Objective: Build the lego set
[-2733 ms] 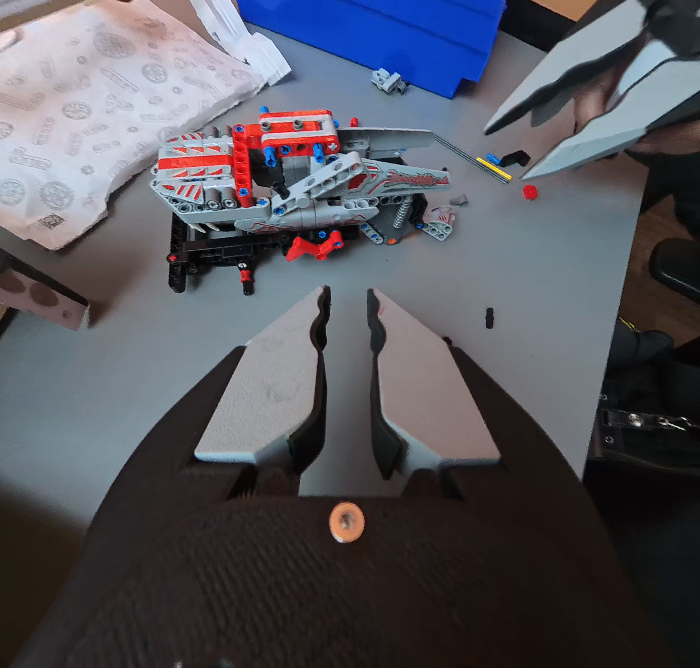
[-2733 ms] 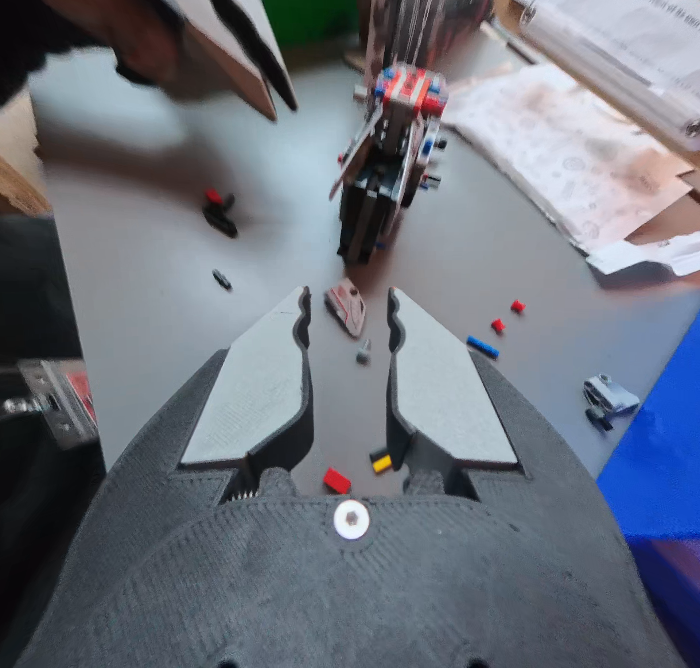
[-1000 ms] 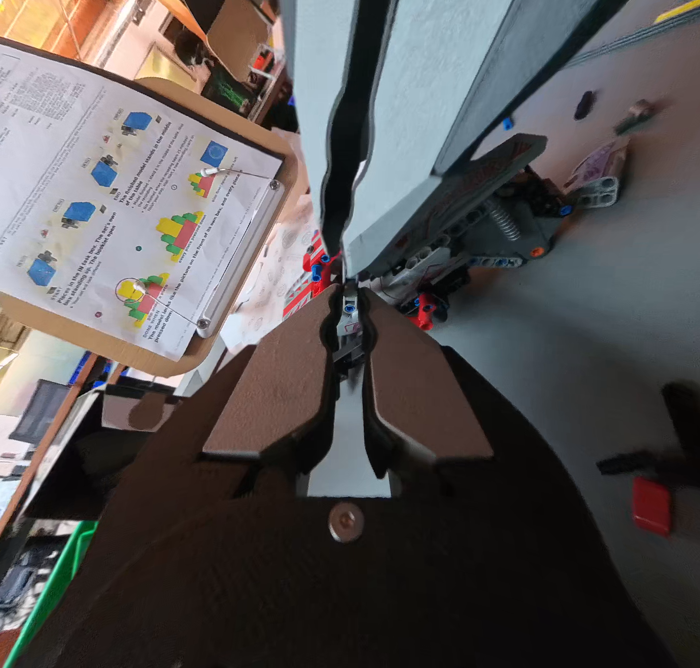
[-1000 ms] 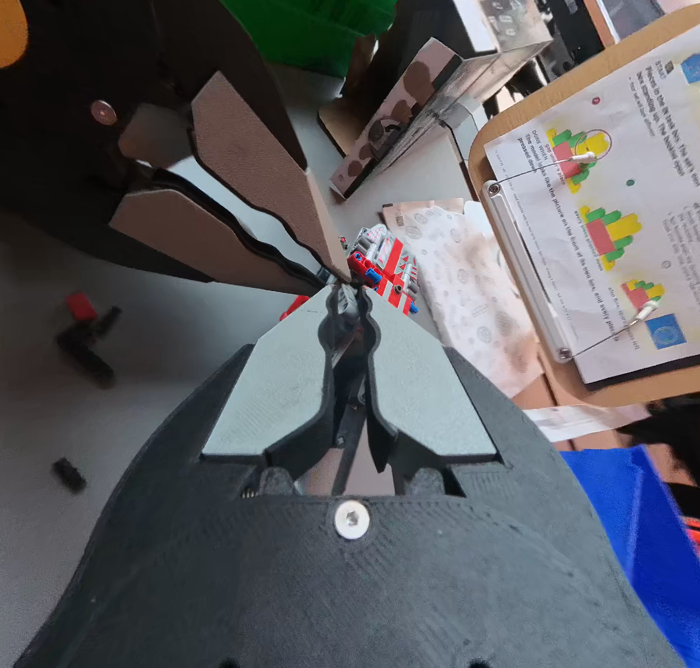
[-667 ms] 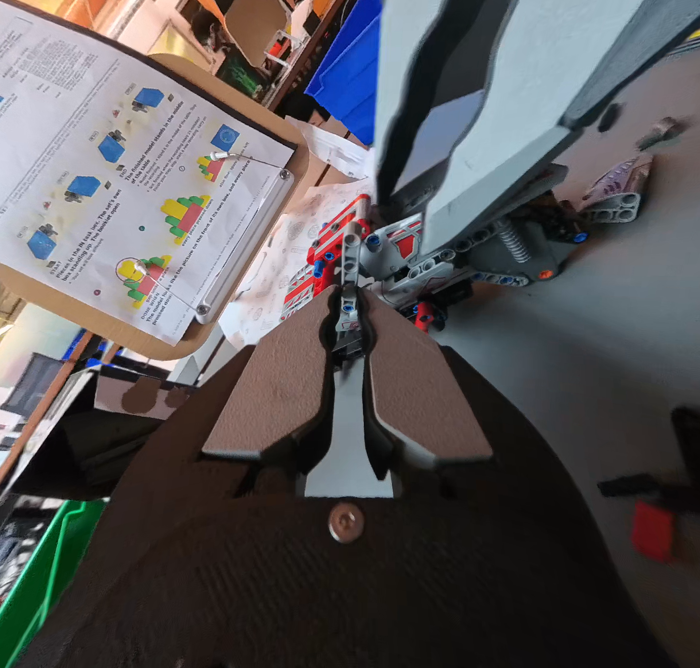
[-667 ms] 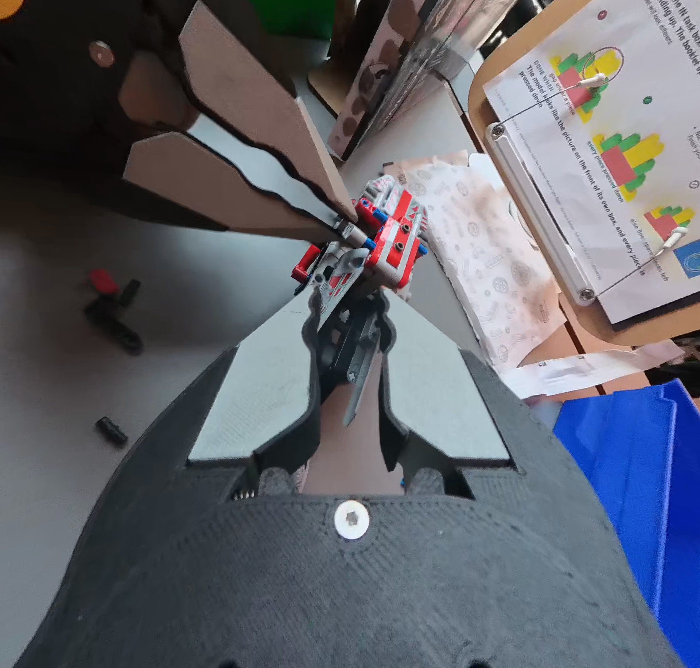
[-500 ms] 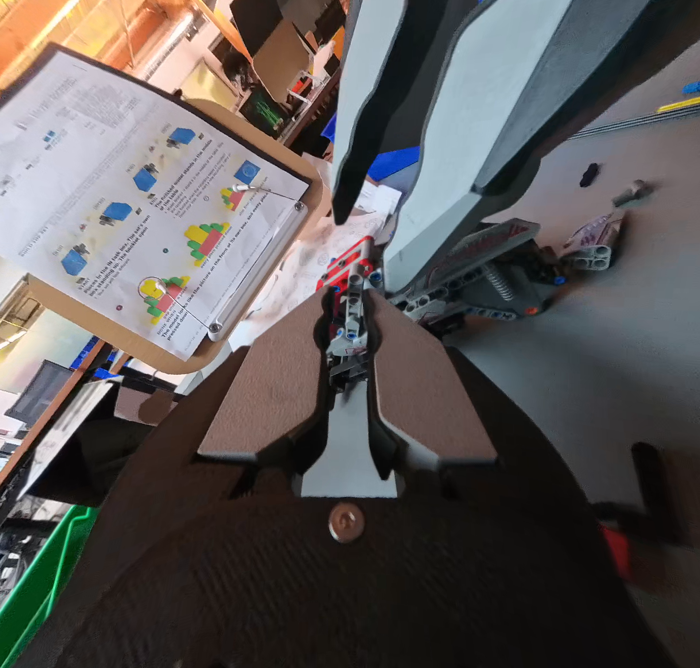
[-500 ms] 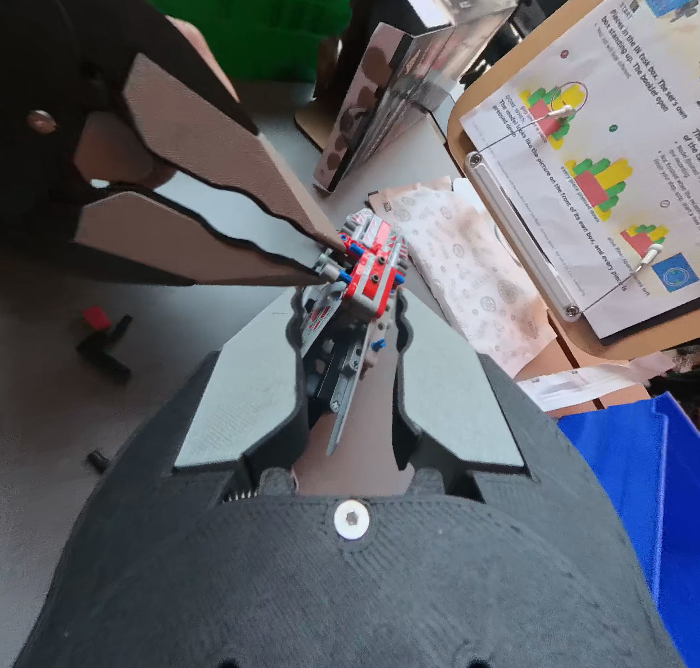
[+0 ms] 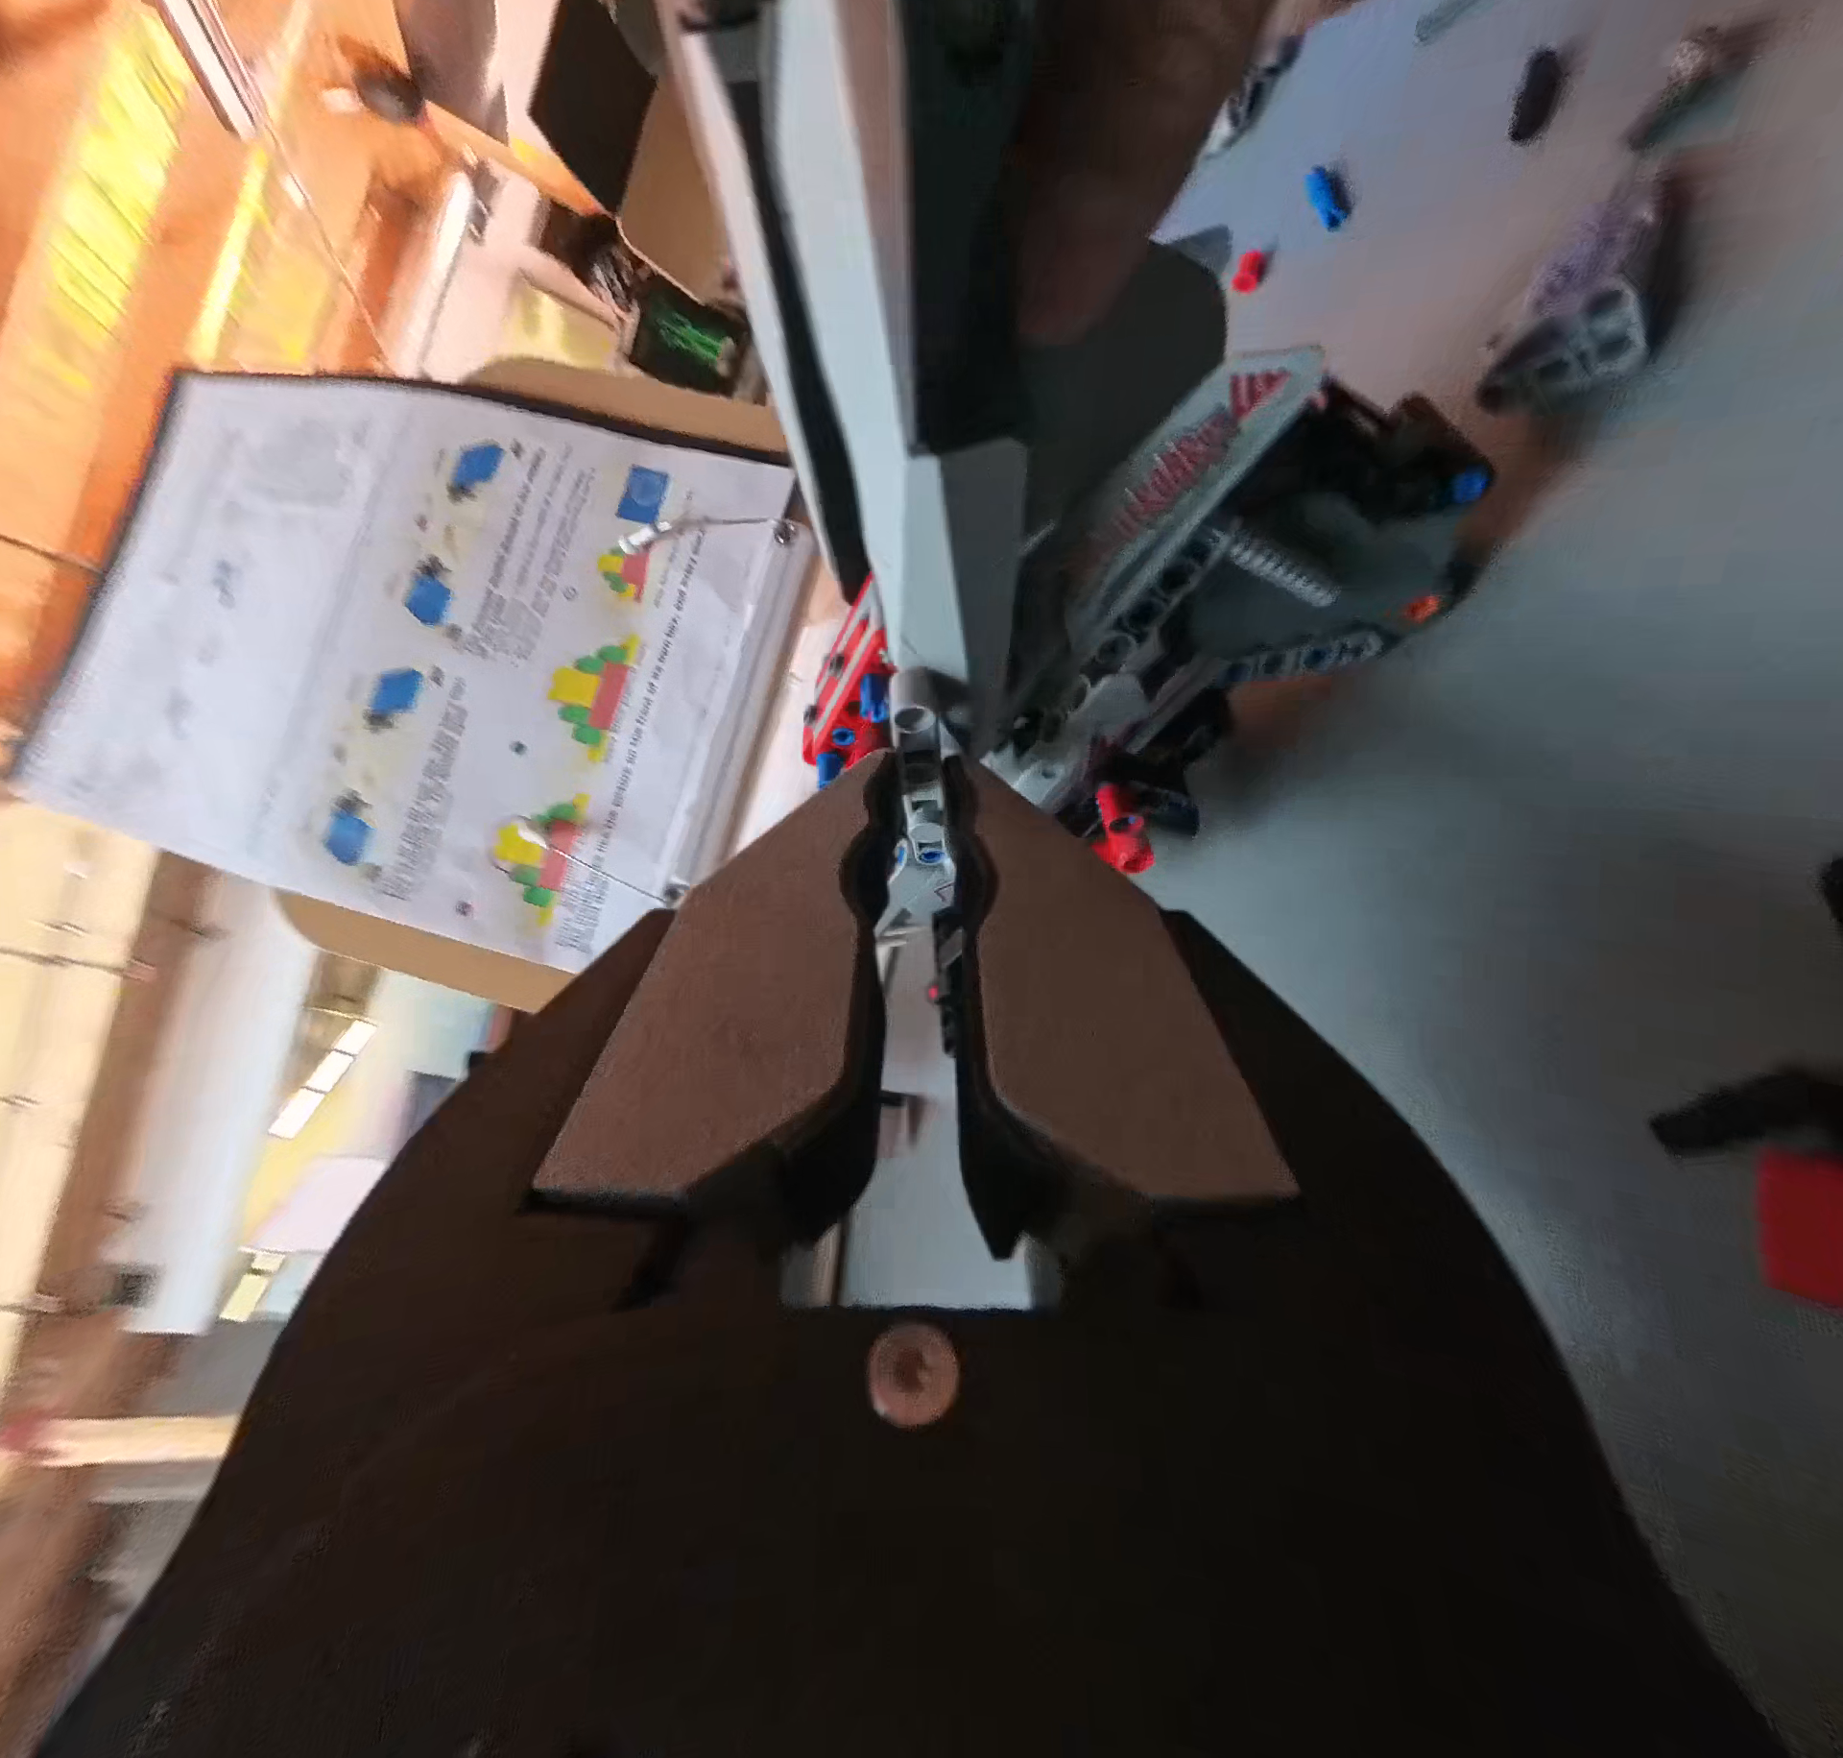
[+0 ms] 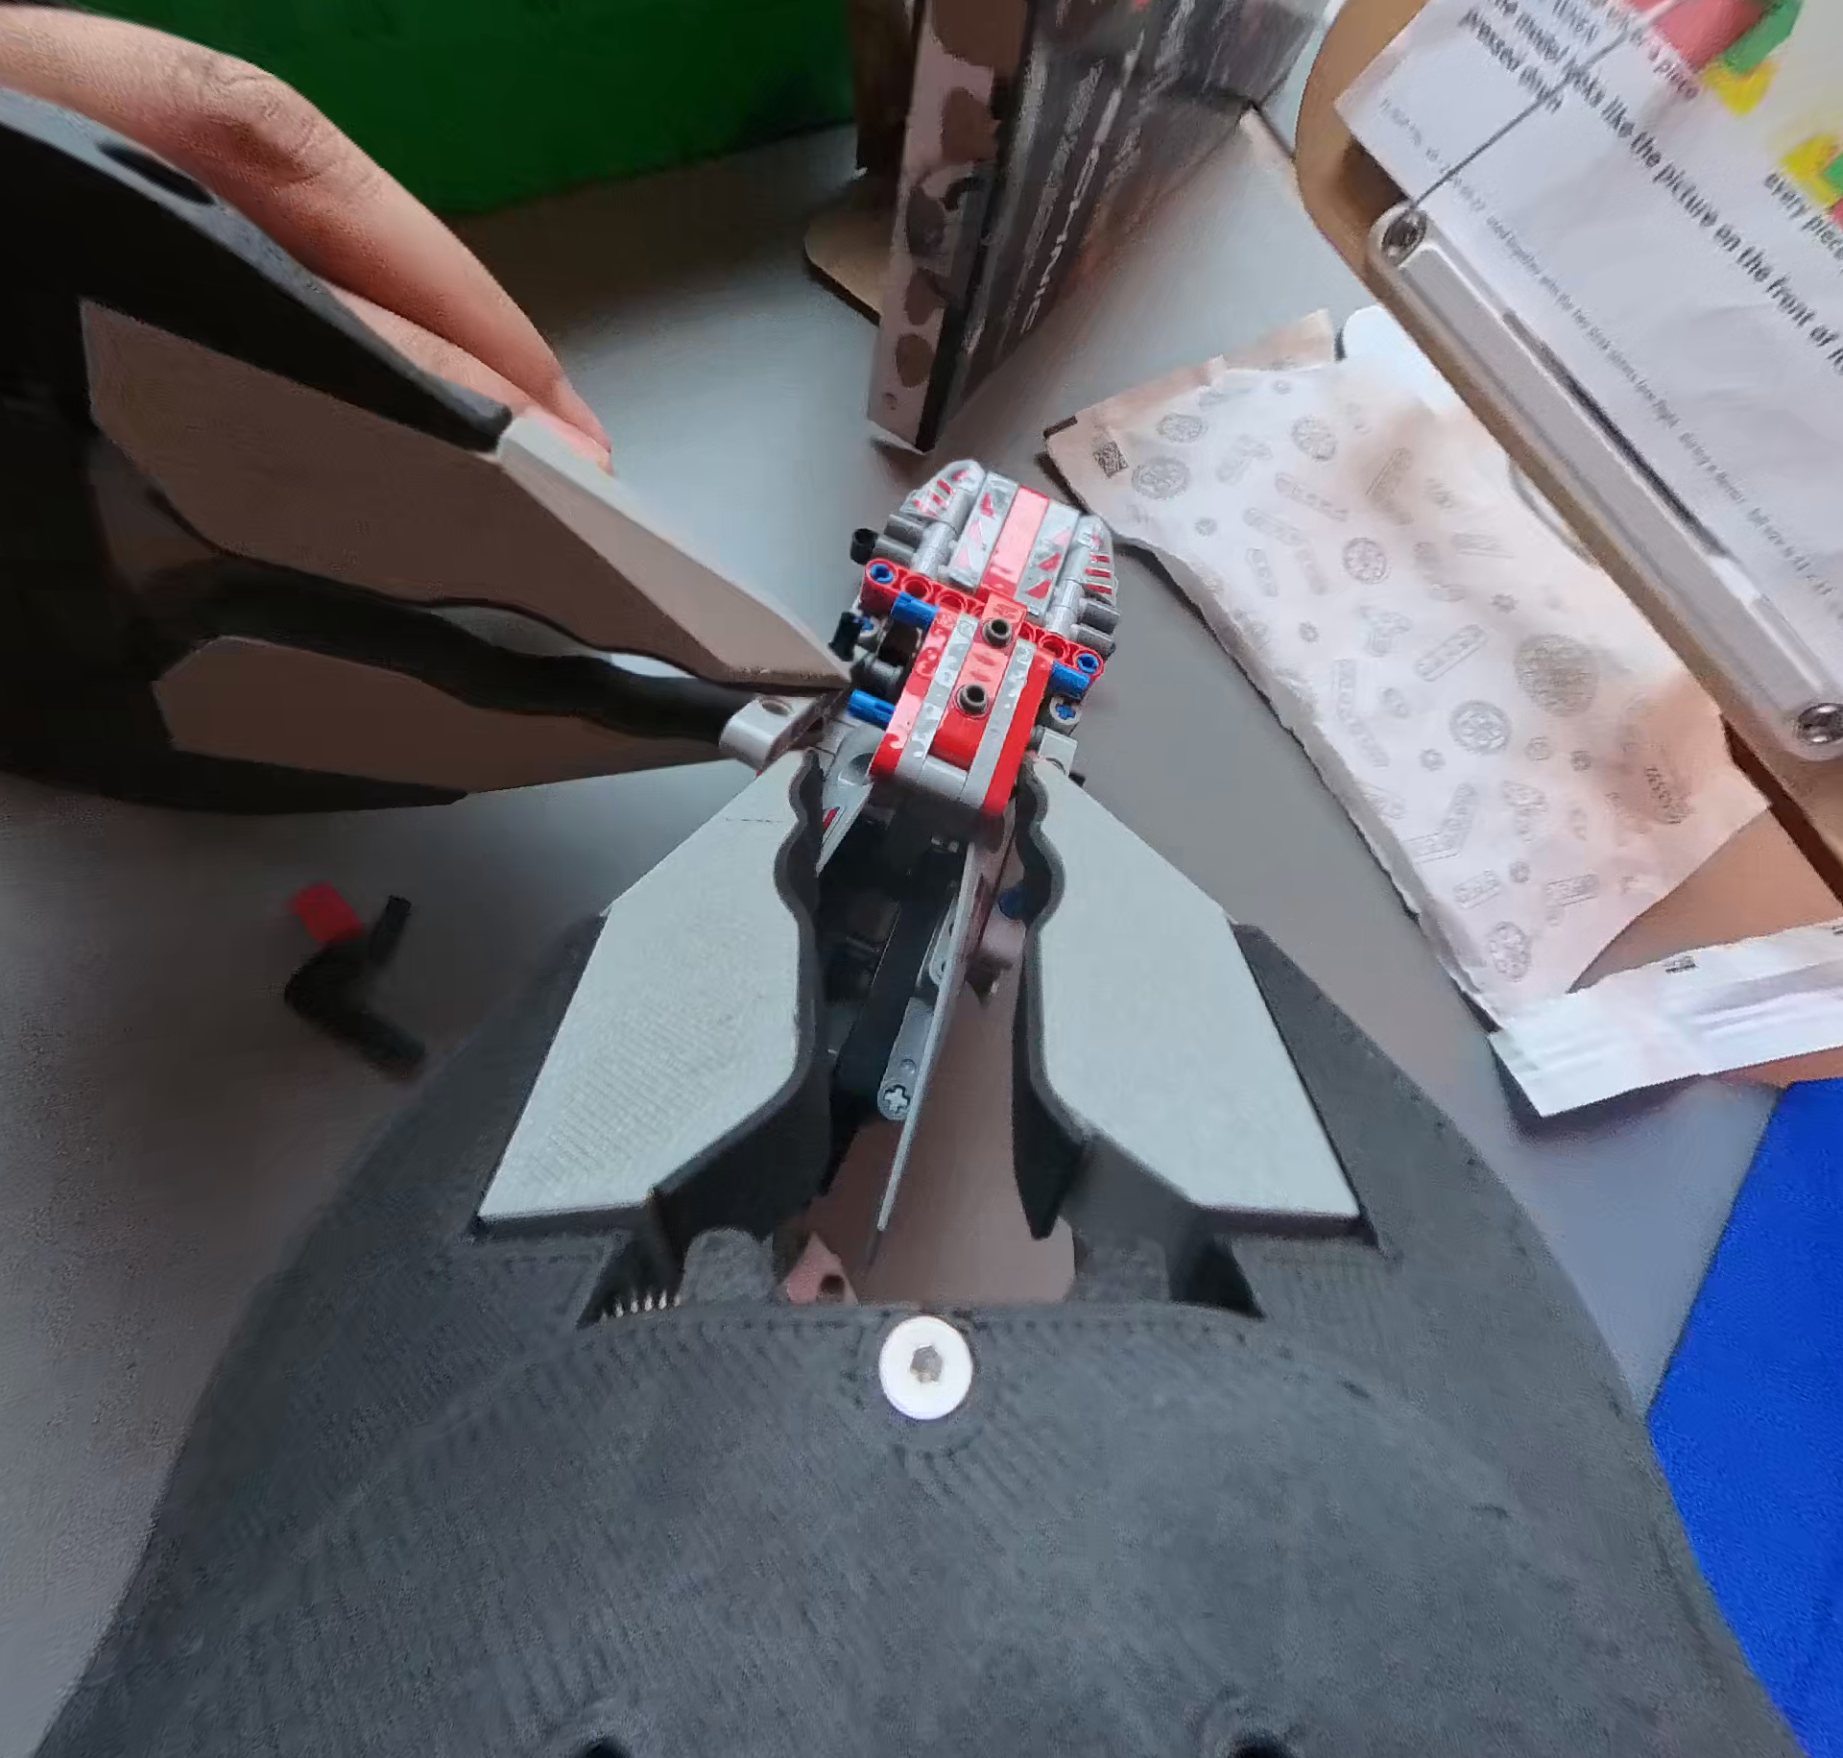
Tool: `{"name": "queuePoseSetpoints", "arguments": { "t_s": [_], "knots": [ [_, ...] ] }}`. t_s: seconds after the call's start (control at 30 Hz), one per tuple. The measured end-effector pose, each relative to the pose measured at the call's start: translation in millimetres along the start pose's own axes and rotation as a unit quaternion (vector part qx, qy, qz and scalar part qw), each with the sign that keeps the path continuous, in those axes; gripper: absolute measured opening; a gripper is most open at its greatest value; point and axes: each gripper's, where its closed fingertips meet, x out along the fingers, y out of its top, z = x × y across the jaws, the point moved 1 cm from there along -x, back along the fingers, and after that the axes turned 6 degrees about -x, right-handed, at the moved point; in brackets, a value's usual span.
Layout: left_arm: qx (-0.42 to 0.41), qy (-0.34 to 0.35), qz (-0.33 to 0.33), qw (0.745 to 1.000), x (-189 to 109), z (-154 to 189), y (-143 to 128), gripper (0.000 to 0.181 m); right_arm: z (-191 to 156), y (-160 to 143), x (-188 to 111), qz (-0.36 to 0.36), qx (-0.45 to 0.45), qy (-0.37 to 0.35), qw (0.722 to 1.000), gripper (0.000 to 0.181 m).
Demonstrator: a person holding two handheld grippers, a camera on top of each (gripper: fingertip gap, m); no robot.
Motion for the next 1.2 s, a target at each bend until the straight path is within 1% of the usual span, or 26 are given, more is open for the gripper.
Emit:
{"name": "queuePoseSetpoints", "arguments": {
  "t_s": [0.1, 0.2, 0.37, 0.53, 0.57, 0.6, 0.67, 0.7, 0.8, 0.87, 0.9, 0.97, 1.03, 1.1, 1.13, 1.2],
  "knots": [
    [0.065, 0.018, 0.027, 0.997, -12.6, 6.5, 3.0, 0.006, -12.2, 3.1, -8.5, 0.033, -0.028, -0.037, 0.998, 0.034],
    [0.12, 0.04, 0.04, 0.991, -18.1, 10.7, 8.8, 0.005, -16.9, 3.9, -17.0, 0.064, -0.046, -0.065, 0.995, 0.033],
    [0.171, 0.044, 0.04, 0.983, -16.4, 19.7, 9.4, 0.005, -17.7, -0.3, -17.9, 0.083, -0.014, -0.041, 0.996, 0.032],
    [0.166, 0.047, 0.04, 0.984, -14.8, 19.3, 10.4, 0.005, -16.7, -0.6, -17.7, 0.094, -0.004, -0.037, 0.995, 0.031],
    [0.141, 0.037, 0.041, 0.988, -14.1, 19.1, 10.6, 0.005, -16.2, -1.1, -17.6, 0.093, -0.001, -0.036, 0.995, 0.031],
    [0.098, 0.019, 0.045, 0.994, -13.2, 18.5, 10.8, 0.006, -15.3, -1.6, -17.4, 0.094, 0.003, -0.034, 0.995, 0.031],
    [-0.007, -0.012, 0.057, 0.998, -12.9, 10.6, 11.9, 0.005, -14.1, -2.3, -17.0, 0.101, 0.019, -0.023, 0.994, 0.031],
    [-0.06, -0.031, 0.059, 0.996, -12.8, 7.6, 12.0, 0.005, -14.2, -2.1, -16.9, 0.103, 0.022, -0.019, 0.994, 0.031],
    [-0.148, -0.062, 0.063, 0.985, -13.4, 2.8, 11.0, 0.006, -15.4, -0.9, -16.0, 0.103, 0.016, -0.02, 0.994, 0.031],
    [-0.238, -0.094, 0.062, 0.965, -12.6, -2.5, 9.1, 0.006, -15.5, -0.6, -15.3, 0.101, 0.013, -0.02, 0.995, 0.031],
    [-0.285, -0.112, 0.063, 0.95, -11.9, -5.7, 7.3, 0.006, -15.3, -0.5, -15.1, 0.1, 0.014, -0.019, 0.995, 0.031],
    [-0.386, -0.149, 0.063, 0.908, -10.8, -10.7, 3.3, 0.006, -15.4, -0.3, -14.9, 0.1, 0.011, -0.02, 0.995, 0.031],
    [-0.452, -0.177, 0.065, 0.872, -9.9, -13.3, 0.3, 0.006, -15.8, 0.0, -14.9, 0.1, 0.008, -0.021, 0.995, 0.031],
    [-0.494, -0.194, 0.07, 0.844, -9.8, -13.9, -0.5, 0.006, -15.9, 0.3, -14.7, 0.1, 0.009, -0.022, 0.995, 0.031],
    [-0.501, -0.198, 0.072, 0.84, -9.7, -13.9, -0.6, 0.006, -15.9, 0.2, -14.7, 0.1, 0.009, -0.022, 0.995, 0.031],
    [-0.497, -0.196, 0.074, 0.842, -9.4, -13.9, -0.3, 0.006, -15.6, 0.2, -14.6, 0.1, 0.01, -0.02, 0.995, 0.031]
  ]
}}
